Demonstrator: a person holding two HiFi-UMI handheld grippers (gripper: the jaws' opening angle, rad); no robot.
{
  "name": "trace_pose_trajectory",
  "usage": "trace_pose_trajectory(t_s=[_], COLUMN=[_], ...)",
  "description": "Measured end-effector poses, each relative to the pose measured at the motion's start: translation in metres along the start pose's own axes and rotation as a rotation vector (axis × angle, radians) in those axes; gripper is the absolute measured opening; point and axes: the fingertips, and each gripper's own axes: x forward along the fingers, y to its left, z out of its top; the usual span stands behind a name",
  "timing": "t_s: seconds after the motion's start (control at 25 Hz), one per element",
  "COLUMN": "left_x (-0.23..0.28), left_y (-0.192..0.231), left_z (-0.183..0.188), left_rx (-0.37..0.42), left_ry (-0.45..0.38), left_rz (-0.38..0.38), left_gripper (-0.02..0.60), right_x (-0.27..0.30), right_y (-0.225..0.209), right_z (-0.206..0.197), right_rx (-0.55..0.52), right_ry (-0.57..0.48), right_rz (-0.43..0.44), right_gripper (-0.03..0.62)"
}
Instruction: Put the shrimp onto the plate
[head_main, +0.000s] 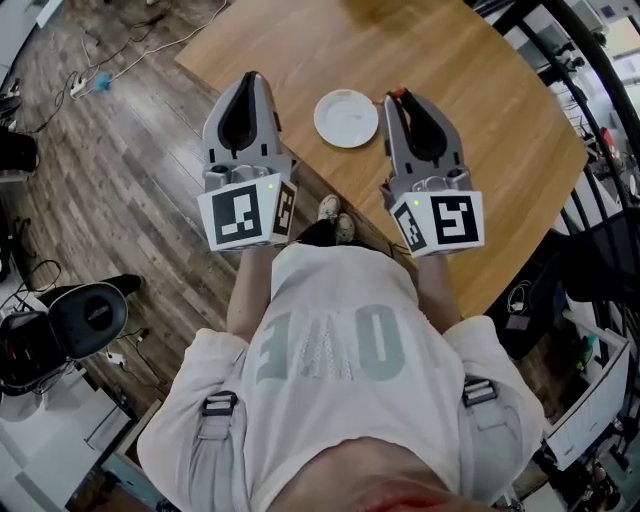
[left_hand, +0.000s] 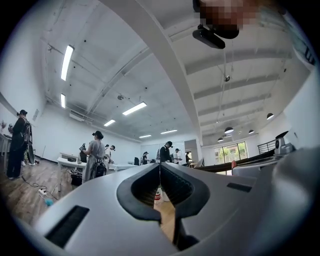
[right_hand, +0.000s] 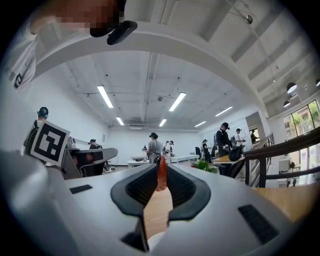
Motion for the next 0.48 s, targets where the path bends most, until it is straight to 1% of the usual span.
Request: trace_pose_trajectory(t_s=[0.08,0.2,0.48], left_x=[0.006,0.016,0.030], left_y=[-0.001,-0.001,-0.007], left_z=[0.003,0.005,-0.005], left_rx=[-0.005,-0.009,-0.014], left_ry=[-0.014,-0.034,-0.007], left_rz=[-0.018,-0.035,-0.062], left_gripper=[0.012,0.012,0.012], right_x=[0.003,0.007,0.016], right_y=[-0.001,-0.004,-0.015], right_z=[0.001,0.005,0.003], right_rx=[0.019,0.012,0.011], right_ry=[0.000,-0.005,-0.002], right_rz=[-0.012,-0.022,-0.048], right_gripper=[0.063,0.063,0.063])
